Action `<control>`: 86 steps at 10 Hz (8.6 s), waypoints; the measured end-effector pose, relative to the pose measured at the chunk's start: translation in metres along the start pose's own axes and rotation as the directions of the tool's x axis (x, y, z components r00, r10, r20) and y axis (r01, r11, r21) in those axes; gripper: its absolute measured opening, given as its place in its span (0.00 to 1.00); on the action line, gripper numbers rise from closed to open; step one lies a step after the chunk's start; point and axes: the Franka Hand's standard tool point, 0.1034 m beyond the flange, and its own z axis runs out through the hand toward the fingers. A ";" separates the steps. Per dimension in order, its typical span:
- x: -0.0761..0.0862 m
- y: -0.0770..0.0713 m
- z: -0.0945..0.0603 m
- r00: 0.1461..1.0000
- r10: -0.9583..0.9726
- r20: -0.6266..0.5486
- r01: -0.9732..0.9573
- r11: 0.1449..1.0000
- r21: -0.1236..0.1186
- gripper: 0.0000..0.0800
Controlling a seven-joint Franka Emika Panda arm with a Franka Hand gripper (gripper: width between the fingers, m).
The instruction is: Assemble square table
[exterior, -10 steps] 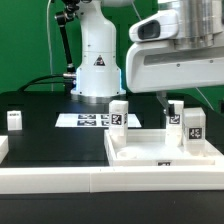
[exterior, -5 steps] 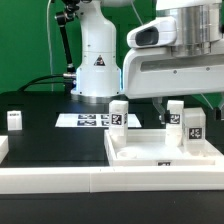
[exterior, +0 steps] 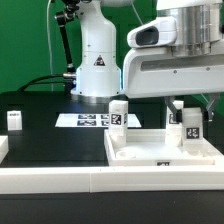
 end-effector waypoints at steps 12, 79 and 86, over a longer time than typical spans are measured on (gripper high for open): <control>-0.004 -0.009 -0.001 0.493 0.868 -0.057 -0.870 0.494 0.000 0.36; 0.000 -0.006 0.014 0.432 0.901 -0.026 -0.899 0.433 0.064 0.81; 0.000 -0.010 0.013 0.880 0.467 -0.081 -0.468 0.884 0.013 0.81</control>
Offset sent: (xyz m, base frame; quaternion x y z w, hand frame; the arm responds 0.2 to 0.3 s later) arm -0.0138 0.0032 0.0048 -0.0667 0.0188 0.2986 0.9519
